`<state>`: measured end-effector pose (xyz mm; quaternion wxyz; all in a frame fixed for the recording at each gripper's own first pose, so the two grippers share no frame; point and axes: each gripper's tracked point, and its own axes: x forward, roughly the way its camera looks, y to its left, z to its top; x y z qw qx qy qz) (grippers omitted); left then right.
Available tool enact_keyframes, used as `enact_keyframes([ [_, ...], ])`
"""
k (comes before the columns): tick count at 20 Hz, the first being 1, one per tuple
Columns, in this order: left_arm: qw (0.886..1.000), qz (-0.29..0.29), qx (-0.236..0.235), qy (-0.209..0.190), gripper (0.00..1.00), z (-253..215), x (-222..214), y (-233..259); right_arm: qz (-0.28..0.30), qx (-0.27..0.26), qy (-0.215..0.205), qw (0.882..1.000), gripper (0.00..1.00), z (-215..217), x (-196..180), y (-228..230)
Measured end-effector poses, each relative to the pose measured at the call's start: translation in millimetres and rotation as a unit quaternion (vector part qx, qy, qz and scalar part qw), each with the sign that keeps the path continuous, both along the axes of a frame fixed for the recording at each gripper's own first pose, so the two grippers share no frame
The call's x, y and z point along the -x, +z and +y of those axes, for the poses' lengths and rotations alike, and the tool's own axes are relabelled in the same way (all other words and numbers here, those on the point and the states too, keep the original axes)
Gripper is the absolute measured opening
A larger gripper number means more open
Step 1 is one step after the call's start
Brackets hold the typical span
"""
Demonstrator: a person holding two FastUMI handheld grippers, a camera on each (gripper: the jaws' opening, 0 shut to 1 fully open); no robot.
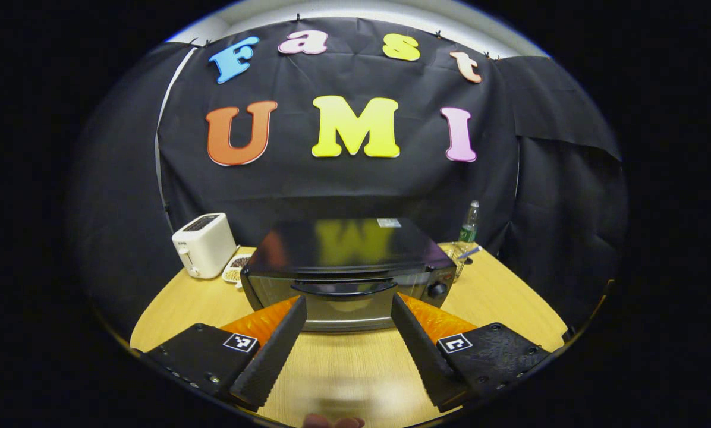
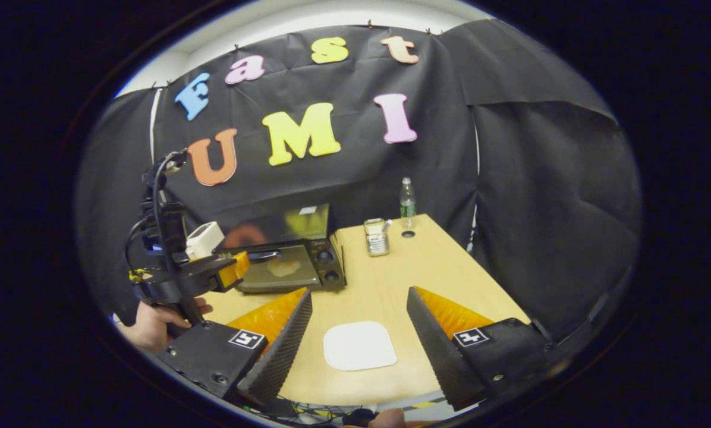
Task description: Open the electric oven with the left hand, put the food in, and close the electric oven.
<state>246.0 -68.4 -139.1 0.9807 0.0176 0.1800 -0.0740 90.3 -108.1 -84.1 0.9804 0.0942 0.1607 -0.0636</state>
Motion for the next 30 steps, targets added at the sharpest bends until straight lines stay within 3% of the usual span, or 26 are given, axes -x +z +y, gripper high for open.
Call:
enact_keyframes([
  [4,0.999,-0.046,0.019,0.007,0.94,5,16,56,-0.034,0.006,0.023,0.999,0.97,7,-23,16],
  [8,0.996,-0.086,0.024,0.006,0.94,17,53,110,-0.066,0.017,0.037,0.997,0.97,16,-23,36],
  [14,0.993,-0.115,0.032,0.003,0.94,41,144,146,-0.089,0.051,0.032,0.994,0.97,37,26,63],
  [20,0.99,-0.13,0.038,0.026,0.93,72,227,158,-0.094,0.057,0.027,0.994,0.97,61,83,77],
  [22,0.99,-0.131,0.04,0.031,0.93,82,246,161,-0.103,0.063,0.031,0.992,0.97,72,100,85],
  [23,0.99,-0.132,0.041,0.032,0.83,86,252,162,-0.107,0.063,0.035,0.992,0.97,80,109,89],
  [24,0.99,-0.132,0.042,0.034,0.83,89,258,162,-0.113,0.064,0.038,0.991,0.97,86,115,93],
  [25,0.989,-0.133,0.045,0.036,0.93,92,262,164,-0.12,0.065,0.04,0.99,0.97,91,121,100],
  [27,0.988,-0.138,0.053,0.039,0.93,94,268,169,-0.129,0.068,0.049,0.988,0.96,104,127,107],
  [28,0.987,-0.142,0.057,0.04,0.83,95,271,171,-0.129,0.069,0.055,0.988,0.97,109,129,108],
  [29,0.987,-0.143,0.06,0.041,0.83,96,272,172,-0.133,0.07,0.061,0.987,0.97,116,131,110],
  [30,0.987,-0.14,0.062,0.041,0.93,97,273,171,-0.135,0.071,0.066,0.986,0.97,120,132,113],
])
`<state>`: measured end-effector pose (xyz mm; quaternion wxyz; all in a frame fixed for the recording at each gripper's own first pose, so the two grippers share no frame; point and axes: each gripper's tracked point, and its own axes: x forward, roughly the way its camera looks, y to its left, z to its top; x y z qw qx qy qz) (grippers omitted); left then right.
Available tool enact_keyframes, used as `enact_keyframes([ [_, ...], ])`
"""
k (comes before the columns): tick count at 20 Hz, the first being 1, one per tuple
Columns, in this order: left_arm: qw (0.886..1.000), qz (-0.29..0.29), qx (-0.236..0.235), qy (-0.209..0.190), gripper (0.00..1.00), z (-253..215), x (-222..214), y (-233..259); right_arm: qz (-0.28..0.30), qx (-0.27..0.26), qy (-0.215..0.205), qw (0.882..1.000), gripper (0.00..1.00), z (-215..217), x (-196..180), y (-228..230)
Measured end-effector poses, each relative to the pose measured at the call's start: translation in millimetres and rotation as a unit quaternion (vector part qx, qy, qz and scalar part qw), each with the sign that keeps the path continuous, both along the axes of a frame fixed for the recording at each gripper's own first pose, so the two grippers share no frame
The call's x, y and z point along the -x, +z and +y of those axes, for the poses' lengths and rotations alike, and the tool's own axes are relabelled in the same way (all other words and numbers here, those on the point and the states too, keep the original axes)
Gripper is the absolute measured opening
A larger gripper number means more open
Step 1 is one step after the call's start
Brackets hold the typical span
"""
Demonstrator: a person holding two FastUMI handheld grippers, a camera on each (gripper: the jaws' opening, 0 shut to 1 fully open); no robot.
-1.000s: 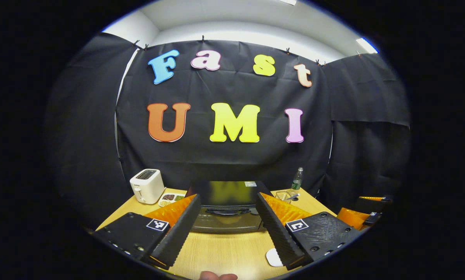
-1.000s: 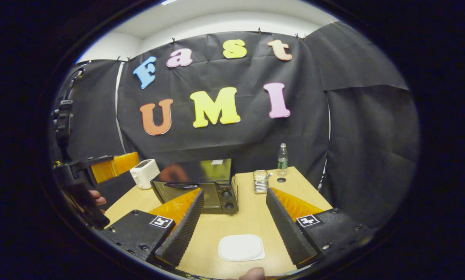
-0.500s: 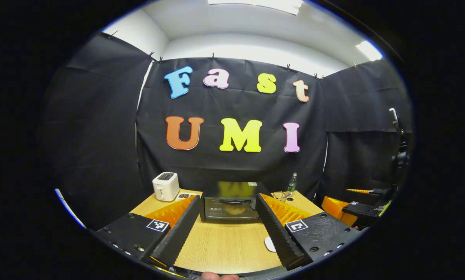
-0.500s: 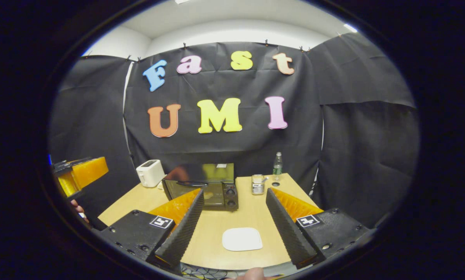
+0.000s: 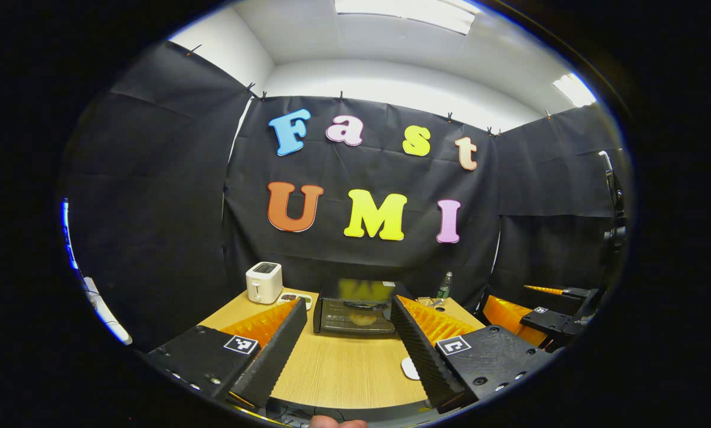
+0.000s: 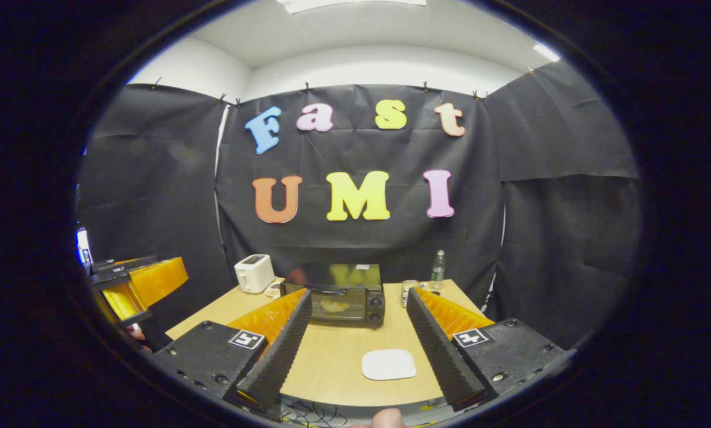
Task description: Open the electric oven with the left hand, put the food in, and close the electric oven.
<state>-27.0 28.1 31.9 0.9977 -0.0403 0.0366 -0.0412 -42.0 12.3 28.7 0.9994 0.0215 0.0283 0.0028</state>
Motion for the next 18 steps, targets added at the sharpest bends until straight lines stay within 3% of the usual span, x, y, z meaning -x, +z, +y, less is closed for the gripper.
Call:
enact_keyframes([
  [18,1.0,-0.004,0.002,0.009,0.94,17,5,3,-0.016,0.005,0.008,1.0,0.97,24,5,13],
])
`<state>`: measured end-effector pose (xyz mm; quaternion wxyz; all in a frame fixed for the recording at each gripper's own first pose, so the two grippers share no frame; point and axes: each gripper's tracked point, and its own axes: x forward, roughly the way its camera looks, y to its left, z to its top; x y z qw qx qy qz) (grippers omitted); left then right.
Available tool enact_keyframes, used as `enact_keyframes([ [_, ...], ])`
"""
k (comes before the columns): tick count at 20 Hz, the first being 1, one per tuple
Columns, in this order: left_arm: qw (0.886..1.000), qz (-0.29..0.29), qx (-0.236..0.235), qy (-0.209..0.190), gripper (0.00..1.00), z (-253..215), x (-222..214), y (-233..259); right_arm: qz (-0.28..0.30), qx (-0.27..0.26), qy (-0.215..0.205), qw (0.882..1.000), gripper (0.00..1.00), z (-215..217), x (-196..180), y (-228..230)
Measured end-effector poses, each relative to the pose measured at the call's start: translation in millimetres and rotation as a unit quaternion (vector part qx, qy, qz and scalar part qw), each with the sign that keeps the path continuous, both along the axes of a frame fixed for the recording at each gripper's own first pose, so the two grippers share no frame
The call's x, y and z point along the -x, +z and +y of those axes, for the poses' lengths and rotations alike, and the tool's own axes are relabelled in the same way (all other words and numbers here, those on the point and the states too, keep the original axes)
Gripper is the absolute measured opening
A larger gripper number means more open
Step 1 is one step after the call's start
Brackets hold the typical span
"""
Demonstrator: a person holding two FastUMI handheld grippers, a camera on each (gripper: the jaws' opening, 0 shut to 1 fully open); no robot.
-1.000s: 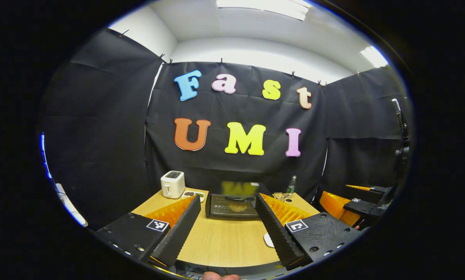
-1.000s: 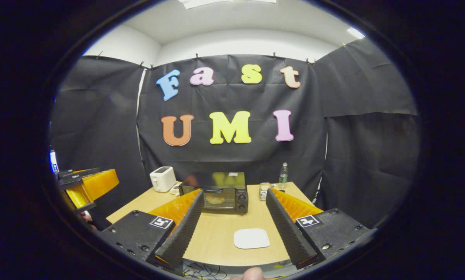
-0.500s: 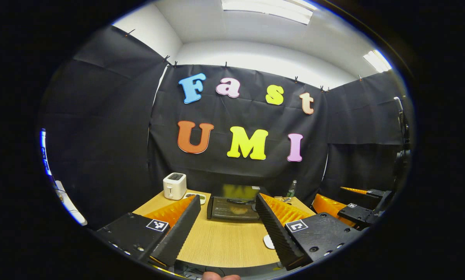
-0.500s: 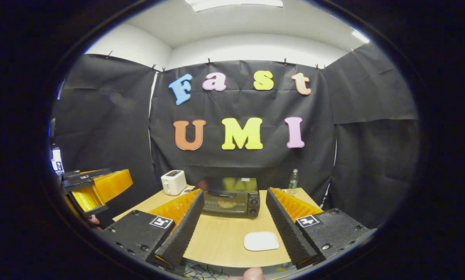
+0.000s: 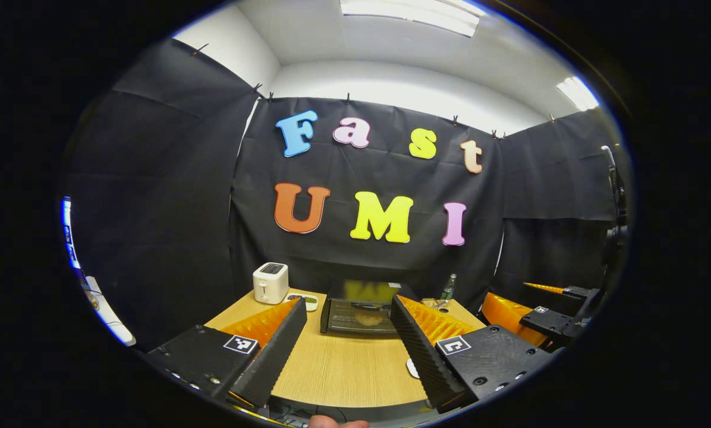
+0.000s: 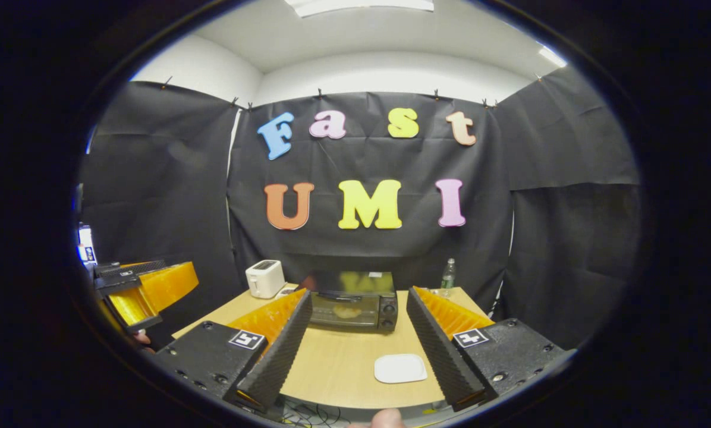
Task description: Open the electric oven with the left hand, put the food in, and close the electric oven.
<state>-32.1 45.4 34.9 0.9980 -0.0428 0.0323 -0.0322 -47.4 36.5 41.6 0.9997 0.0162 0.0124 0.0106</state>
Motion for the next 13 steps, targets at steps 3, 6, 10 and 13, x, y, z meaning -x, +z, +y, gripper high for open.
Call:
enact_keyframes([
  [3,1.0,0.004,-0.002,-0.004,0.94,-4,2,-2,0.001,-0.002,0.001,1.0,0.96,0,0,-2],
  [6,1.0,0.005,-0.002,-0.005,0.94,-6,3,-2,0.002,-0.002,0.003,1.0,0.97,2,0,-2],
  [10,1.0,0.009,-0.002,-0.005,0.94,-11,4,-6,0.002,0.003,0.004,1.0,0.97,0,2,-3],
  [13,1.0,0.011,-0.001,-0.005,0.94,-13,5,-7,0.001,0.003,0.003,1.0,0.96,-3,1,-3],
])
